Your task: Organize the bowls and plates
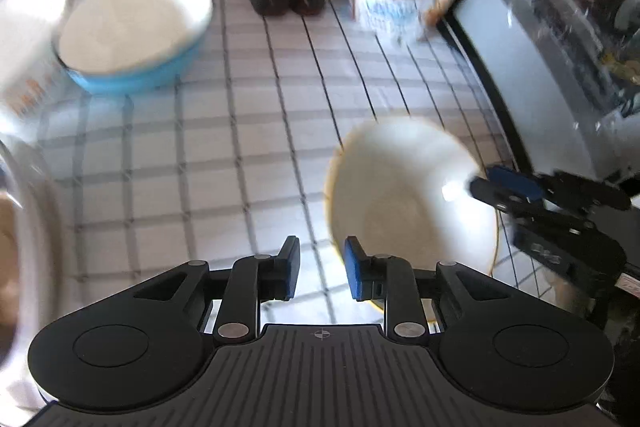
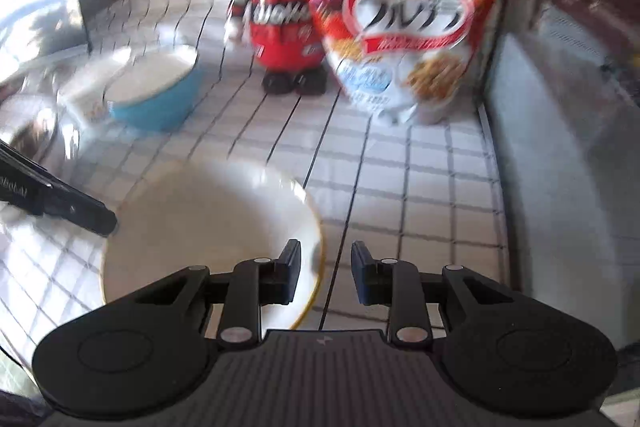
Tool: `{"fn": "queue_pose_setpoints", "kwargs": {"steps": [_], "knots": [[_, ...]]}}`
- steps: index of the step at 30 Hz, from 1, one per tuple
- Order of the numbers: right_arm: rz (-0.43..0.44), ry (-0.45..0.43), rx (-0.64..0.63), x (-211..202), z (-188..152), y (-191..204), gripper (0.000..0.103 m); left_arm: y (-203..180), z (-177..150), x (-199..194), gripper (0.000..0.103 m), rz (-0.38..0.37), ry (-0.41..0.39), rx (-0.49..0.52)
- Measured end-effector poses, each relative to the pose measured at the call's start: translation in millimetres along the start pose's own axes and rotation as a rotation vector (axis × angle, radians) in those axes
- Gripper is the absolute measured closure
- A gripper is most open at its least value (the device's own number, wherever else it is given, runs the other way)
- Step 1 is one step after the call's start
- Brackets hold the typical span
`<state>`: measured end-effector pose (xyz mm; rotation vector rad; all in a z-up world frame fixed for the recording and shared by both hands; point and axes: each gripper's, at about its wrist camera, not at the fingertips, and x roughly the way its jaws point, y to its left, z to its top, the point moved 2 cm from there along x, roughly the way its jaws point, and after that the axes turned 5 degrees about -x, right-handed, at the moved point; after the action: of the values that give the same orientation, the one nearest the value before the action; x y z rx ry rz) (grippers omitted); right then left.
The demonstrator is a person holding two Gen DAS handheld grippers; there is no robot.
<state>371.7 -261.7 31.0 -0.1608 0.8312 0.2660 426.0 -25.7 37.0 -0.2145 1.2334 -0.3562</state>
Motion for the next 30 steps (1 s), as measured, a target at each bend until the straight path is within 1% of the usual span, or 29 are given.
{"fn": "queue_pose_setpoints", "kwargs": {"steps": [3,6,9,10,12,14,15,16,18,19,21,24,26,27,29,30], "knots": [[-0.019,-0.049,0.062,-16.4,21.3,-1.5,0.071,21.8,32.9,-25.1,0.076,0.015,-0.087,0.024],[-0.031,-0.070,0.128,-23.1,46.8,7.2,0.070,49.8,75.3,-43.1,0.076,0.057,-0.168,0.056],[-0.005,-0.046,0.206,-18.6,76.4,27.9,0.069,79.7,123.6,-51.9,0.076,0.116,-0.217,0.121],[0.008,-0.029,0.233,-15.3,86.1,35.5,0.068,87.9,138.1,-53.1,0.076,0.133,-0.223,0.140],[0.051,0.017,0.300,-4.4,105.4,51.8,0.066,103.1,165.2,-54.1,0.076,0.142,-0.218,0.187],[0.108,0.066,0.371,11.9,122.1,68.4,0.066,115.7,188.7,-50.6,0.076,0.135,-0.200,0.249],[0.125,0.088,0.406,23.2,130.5,77.3,0.066,121.2,199.3,-45.1,0.076,0.122,-0.172,0.285],[0.120,0.104,0.432,32.3,135.7,84.7,0.066,127.8,210.2,-38.7,0.076,0.094,-0.137,0.317],[0.081,0.114,0.464,48.6,142.2,99.5,0.066,137.9,228.2,-19.9,0.076,0.020,-0.053,0.360],[0.056,0.117,0.481,55.5,143.9,106.1,0.066,142.6,234.3,-9.6,0.076,0.002,-0.018,0.361],[0.052,0.120,0.528,71.2,147.6,113.1,0.066,150.8,242.8,13.4,0.076,-0.028,0.053,0.356],[0.071,0.141,0.628,95.3,147.6,117.7,0.066,164.1,244.2,35.6,0.077,-0.053,0.097,0.308],[0.097,0.173,0.659,115.6,147.9,123.0,0.066,166.8,239.7,40.6,0.074,-0.062,0.106,0.335],[0.094,0.177,0.664,123.4,147.9,122.6,0.066,168.1,238.4,41.8,0.076,-0.067,0.108,0.345],[0.051,0.175,0.665,140.0,148.6,123.7,0.066,169.7,237.2,47.8,0.075,-0.073,0.129,0.356],[0.041,0.190,0.667,146.9,148.7,123.9,0.066,170.2,236.3,51.1,0.075,-0.061,0.139,0.359]]}}
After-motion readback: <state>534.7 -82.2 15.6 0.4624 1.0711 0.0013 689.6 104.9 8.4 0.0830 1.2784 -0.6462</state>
